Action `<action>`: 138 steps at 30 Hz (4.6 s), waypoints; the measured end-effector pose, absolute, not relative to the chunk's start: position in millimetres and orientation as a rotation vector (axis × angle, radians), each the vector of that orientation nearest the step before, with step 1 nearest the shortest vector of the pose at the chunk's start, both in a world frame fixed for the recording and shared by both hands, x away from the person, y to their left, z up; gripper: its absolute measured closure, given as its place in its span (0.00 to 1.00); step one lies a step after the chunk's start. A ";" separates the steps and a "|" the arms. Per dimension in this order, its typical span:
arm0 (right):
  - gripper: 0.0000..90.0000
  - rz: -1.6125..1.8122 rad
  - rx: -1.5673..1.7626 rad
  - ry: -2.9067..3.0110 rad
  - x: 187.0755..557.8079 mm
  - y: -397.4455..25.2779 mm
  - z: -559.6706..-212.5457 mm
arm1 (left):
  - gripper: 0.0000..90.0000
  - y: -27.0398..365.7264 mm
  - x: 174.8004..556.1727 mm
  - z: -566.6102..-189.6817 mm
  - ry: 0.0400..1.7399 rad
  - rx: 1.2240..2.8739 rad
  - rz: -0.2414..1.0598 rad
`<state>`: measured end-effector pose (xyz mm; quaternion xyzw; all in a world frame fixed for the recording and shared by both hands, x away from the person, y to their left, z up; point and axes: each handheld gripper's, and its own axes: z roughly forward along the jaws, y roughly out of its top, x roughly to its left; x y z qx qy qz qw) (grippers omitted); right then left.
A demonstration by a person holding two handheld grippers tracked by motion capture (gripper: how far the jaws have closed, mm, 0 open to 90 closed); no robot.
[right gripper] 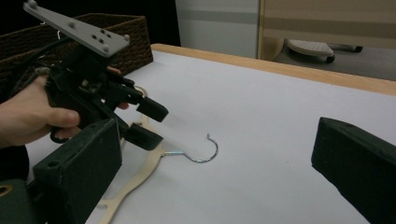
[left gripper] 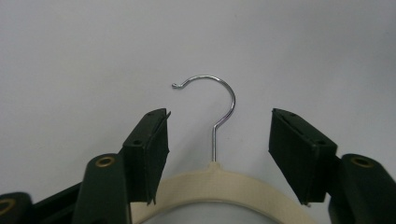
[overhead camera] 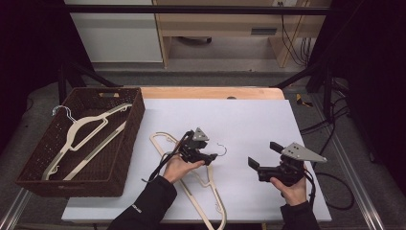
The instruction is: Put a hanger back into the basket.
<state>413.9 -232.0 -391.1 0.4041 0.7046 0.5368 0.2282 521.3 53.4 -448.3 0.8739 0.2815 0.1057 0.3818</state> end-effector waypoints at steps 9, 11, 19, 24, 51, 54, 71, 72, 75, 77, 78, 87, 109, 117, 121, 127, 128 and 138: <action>0.02 1.482 1.106 1.936 413.9 -233.4 -391.0 | 0.59 43.5 530.9 -466.9 0.734 2.304 0.254; 0.02 1.480 1.108 1.937 414.0 -233.4 -391.1 | 0.63 44.0 531.9 -468.2 0.727 2.324 0.252; 0.02 1.478 1.108 1.942 414.1 -232.6 -391.5 | 0.74 40.9 529.7 -469.8 0.729 2.340 0.282; 0.02 1.480 1.110 1.945 414.4 -232.1 -391.8 | 0.82 38.8 528.4 -469.0 0.727 2.356 0.289; 0.04 1.501 1.127 1.998 418.6 -222.2 -400.1 | 0.99 35.0 527.9 -465.7 0.787 2.373 0.263; 0.05 1.502 1.128 2.018 420.2 -218.1 -403.8 | 0.99 36.1 525.8 -463.5 0.778 2.371 0.271; 0.12 1.480 1.182 2.180 435.2 -173.2 -435.0 | 0.99 49.7 510.1 -438.3 0.741 2.280 0.343; 0.12 1.476 1.179 2.195 436.0 -169.9 -436.7 | 0.99 50.4 509.3 -437.0 0.740 2.277 0.345; 0.15 1.458 1.188 2.218 438.4 -161.3 -441.1 | 0.99 52.9 507.5 -433.5 0.727 2.271 0.356; 0.16 1.460 1.198 2.234 439.7 -156.6 -443.2 | 0.99 54.0 506.5 -431.7 0.730 2.262 0.354; 0.16 1.460 1.214 2.236 440.1 -153.4 -444.1 | 0.99 54.6 505.9 -430.6 0.729 2.263 0.358; 0.27 1.417 1.214 2.336 450.4 -122.0 -460.4 | 0.99 57.2 503.7 -427.5 0.719 2.252 0.364; 0.75 1.535 1.293 2.453 460.6 -104.6 -470.5 | 0.99 64.5 497.7 -421.1 0.713 2.234 0.367; 0.81 1.606 1.368 2.442 461.6 -105.1 -467.7 | 0.94 77.7 491.1 -411.3 0.716 2.177 0.358; 0.84 1.628 1.404 2.435 461.7 -105.6 -466.9 | 0.78 96.6 483.1 -396.8 0.715 2.125 0.363; 0.88 1.703 1.429 2.419 460.3 -104.1 -459.6 | 0.54 133.2 473.6 -373.1 0.716 2.030 0.394; 0.89 1.716 1.423 2.420 460.2 -103.6 -457.9 | 0.50 138.8 472.3 -369.9 0.714 2.017 0.398; 0.96 1.763 1.367 2.419 456.0 -95.8 -438.4 | 0.23 180.7 458.4 -360.2 0.696 1.946 0.422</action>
